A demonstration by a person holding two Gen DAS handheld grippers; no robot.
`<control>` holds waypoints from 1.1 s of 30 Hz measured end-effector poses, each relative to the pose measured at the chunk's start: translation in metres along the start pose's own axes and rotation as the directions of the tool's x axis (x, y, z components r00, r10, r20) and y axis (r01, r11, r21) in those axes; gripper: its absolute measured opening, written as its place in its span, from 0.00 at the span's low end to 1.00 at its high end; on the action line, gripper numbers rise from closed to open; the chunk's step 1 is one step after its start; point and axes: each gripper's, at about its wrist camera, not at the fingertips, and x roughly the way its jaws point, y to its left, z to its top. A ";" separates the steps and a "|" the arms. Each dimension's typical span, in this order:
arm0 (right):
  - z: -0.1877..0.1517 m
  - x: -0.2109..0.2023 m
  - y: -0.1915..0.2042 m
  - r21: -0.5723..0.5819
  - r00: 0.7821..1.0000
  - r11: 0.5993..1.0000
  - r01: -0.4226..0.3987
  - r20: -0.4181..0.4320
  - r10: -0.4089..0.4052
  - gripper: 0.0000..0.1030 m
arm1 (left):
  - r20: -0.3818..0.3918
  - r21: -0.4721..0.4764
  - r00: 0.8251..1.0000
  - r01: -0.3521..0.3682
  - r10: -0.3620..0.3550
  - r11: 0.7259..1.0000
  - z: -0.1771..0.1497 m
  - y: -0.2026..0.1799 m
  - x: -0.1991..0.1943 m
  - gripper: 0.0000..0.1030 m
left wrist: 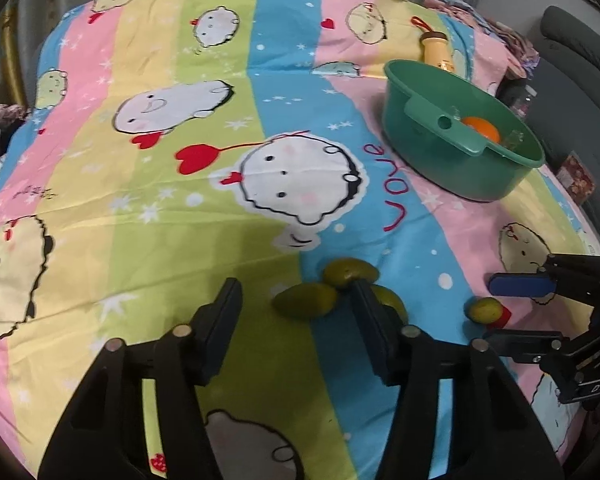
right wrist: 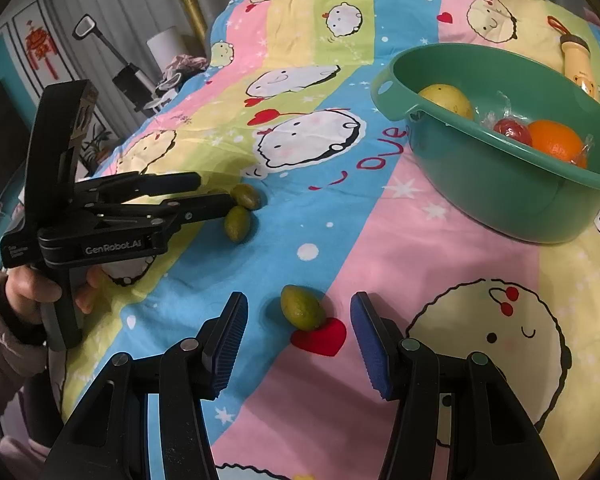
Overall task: Organize fruits
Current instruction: 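Close the left gripper on a green lime while the right gripper approaches another lime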
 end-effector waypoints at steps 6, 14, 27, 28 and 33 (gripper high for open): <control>0.000 0.000 0.000 0.002 1.000 1.000 -0.002 0.000 0.002 0.55 | -0.017 0.046 1.000 0.015 -0.015 0.999 -0.001 -0.010 0.006 0.40; 0.000 0.001 0.000 0.004 1.000 1.000 -0.004 0.000 0.004 0.55 | -0.028 0.059 1.000 -0.003 0.005 0.998 0.004 -0.013 0.013 0.36; 0.000 0.002 0.001 -0.013 1.000 1.000 -0.003 -0.013 0.003 0.54 | -0.013 -0.004 0.999 -0.033 0.033 0.999 -0.007 -0.011 0.001 0.34; 0.001 0.002 0.002 -0.019 1.000 1.000 0.000 -0.014 -0.001 0.54 | -0.012 -0.019 1.000 -0.026 0.025 0.999 -0.008 -0.010 -0.001 0.34; 0.001 0.004 0.000 -0.032 1.000 0.999 0.021 -0.013 -0.021 0.42 | -0.001 -0.062 1.000 -0.006 0.006 0.998 -0.015 -0.010 -0.012 0.34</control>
